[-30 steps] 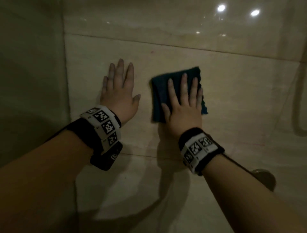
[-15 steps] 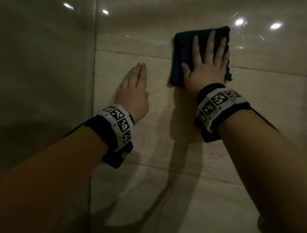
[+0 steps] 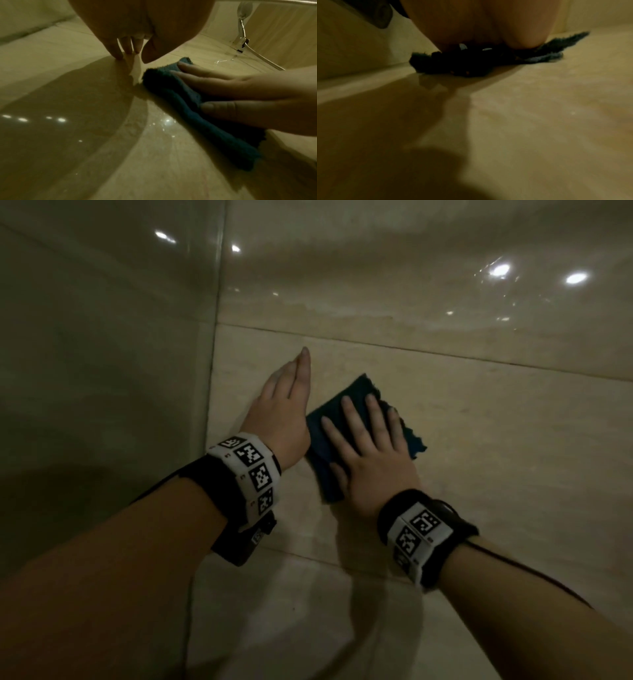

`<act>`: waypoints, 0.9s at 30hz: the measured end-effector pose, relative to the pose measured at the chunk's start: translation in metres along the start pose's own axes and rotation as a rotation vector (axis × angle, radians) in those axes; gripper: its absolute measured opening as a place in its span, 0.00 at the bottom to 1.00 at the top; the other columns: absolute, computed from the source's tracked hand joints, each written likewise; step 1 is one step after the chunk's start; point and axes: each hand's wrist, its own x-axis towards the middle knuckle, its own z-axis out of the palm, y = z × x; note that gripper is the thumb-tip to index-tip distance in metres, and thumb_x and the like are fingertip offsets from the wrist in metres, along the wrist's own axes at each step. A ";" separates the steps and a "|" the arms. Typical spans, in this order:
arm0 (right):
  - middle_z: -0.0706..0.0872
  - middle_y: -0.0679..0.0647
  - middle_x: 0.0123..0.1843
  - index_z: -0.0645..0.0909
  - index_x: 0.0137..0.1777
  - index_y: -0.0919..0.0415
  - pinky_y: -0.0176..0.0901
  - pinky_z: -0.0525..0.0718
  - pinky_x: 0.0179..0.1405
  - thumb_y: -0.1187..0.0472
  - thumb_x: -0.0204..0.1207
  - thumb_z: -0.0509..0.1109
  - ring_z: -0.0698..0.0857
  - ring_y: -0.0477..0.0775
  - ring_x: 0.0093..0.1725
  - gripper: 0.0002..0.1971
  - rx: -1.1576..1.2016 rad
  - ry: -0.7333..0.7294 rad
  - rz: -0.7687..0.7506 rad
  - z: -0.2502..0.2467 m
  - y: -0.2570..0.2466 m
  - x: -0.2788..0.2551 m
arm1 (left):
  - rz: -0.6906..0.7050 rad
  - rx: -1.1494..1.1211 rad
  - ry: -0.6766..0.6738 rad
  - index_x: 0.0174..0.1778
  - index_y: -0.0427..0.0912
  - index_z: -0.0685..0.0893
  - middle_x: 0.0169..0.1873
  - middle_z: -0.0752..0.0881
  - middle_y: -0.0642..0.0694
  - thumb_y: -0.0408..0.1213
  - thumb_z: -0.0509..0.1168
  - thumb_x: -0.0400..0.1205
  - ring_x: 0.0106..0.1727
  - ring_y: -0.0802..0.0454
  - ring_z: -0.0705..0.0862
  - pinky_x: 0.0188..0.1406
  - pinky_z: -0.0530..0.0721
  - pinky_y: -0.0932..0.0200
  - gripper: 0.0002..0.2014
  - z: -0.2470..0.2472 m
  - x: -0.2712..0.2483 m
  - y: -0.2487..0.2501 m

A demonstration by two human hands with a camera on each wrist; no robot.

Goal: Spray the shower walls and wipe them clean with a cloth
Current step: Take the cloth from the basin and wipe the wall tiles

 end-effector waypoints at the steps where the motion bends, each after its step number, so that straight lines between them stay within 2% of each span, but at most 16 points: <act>1: 0.62 0.59 0.82 0.62 0.80 0.51 0.63 0.49 0.78 0.45 0.75 0.49 0.56 0.67 0.81 0.32 -0.005 -0.009 0.001 -0.002 0.000 0.001 | 0.002 0.004 -0.008 0.82 0.45 0.34 0.84 0.48 0.46 0.25 0.55 0.80 0.83 0.46 0.49 0.81 0.51 0.57 0.42 -0.002 0.001 0.000; 4: 0.63 0.58 0.82 0.63 0.80 0.49 0.61 0.48 0.78 0.43 0.76 0.48 0.61 0.67 0.81 0.31 -0.045 -0.036 -0.044 -0.013 0.008 0.008 | 0.016 0.019 -0.003 0.82 0.45 0.36 0.84 0.49 0.46 0.24 0.55 0.79 0.83 0.46 0.50 0.81 0.52 0.57 0.42 -0.008 0.000 -0.003; 6: 0.50 0.56 0.85 0.51 0.82 0.45 0.58 0.39 0.80 0.43 0.81 0.47 0.49 0.65 0.84 0.30 -0.076 -0.036 -0.077 -0.025 0.020 0.017 | -0.006 0.025 0.019 0.83 0.44 0.37 0.84 0.45 0.46 0.23 0.55 0.78 0.83 0.45 0.48 0.82 0.50 0.56 0.42 -0.008 -0.001 -0.006; 8: 0.35 0.52 0.85 0.37 0.82 0.43 0.56 0.31 0.80 0.42 0.84 0.45 0.35 0.62 0.83 0.30 -0.086 -0.024 -0.013 -0.039 0.038 0.028 | -0.029 0.047 0.034 0.83 0.42 0.38 0.84 0.41 0.46 0.21 0.54 0.76 0.84 0.44 0.46 0.83 0.49 0.55 0.43 -0.006 0.000 -0.011; 9: 0.32 0.52 0.84 0.35 0.82 0.42 0.55 0.30 0.80 0.42 0.84 0.44 0.32 0.61 0.83 0.31 -0.078 -0.002 0.032 -0.048 0.049 0.034 | -0.032 0.064 0.031 0.83 0.41 0.38 0.84 0.41 0.45 0.21 0.54 0.75 0.84 0.44 0.45 0.84 0.48 0.54 0.43 -0.005 0.001 -0.013; 14: 0.30 0.53 0.84 0.34 0.82 0.44 0.56 0.32 0.80 0.41 0.83 0.43 0.31 0.61 0.82 0.31 -0.021 0.021 0.209 -0.084 0.092 0.066 | 0.017 0.108 0.033 0.83 0.44 0.41 0.84 0.41 0.47 0.28 0.53 0.82 0.84 0.44 0.44 0.83 0.50 0.49 0.37 -0.003 0.007 -0.004; 17: 0.30 0.54 0.84 0.34 0.82 0.45 0.57 0.33 0.81 0.41 0.83 0.44 0.31 0.62 0.82 0.32 0.038 0.043 0.282 -0.094 0.098 0.074 | 0.075 0.143 0.039 0.83 0.45 0.42 0.84 0.40 0.49 0.34 0.53 0.84 0.85 0.45 0.42 0.83 0.50 0.49 0.34 -0.004 0.013 0.011; 21: 0.31 0.55 0.84 0.34 0.82 0.46 0.59 0.36 0.82 0.41 0.83 0.44 0.33 0.63 0.83 0.32 0.058 0.092 0.351 -0.093 0.092 0.077 | 0.121 0.200 0.028 0.83 0.42 0.38 0.84 0.37 0.47 0.37 0.53 0.85 0.85 0.45 0.39 0.85 0.46 0.50 0.35 -0.008 0.024 0.032; 24: 0.31 0.55 0.84 0.33 0.82 0.47 0.60 0.35 0.82 0.41 0.83 0.42 0.34 0.64 0.83 0.32 0.042 0.108 0.370 -0.082 0.083 0.065 | 0.115 0.208 0.003 0.82 0.42 0.36 0.83 0.35 0.47 0.39 0.54 0.84 0.84 0.46 0.36 0.85 0.42 0.50 0.38 -0.010 0.031 0.040; 27: 0.30 0.55 0.84 0.30 0.81 0.46 0.59 0.32 0.81 0.41 0.83 0.41 0.31 0.63 0.82 0.32 0.054 0.058 0.330 -0.065 0.076 0.037 | 0.108 0.227 -0.044 0.82 0.41 0.34 0.83 0.33 0.47 0.41 0.54 0.84 0.84 0.46 0.34 0.85 0.41 0.50 0.39 -0.011 0.037 0.046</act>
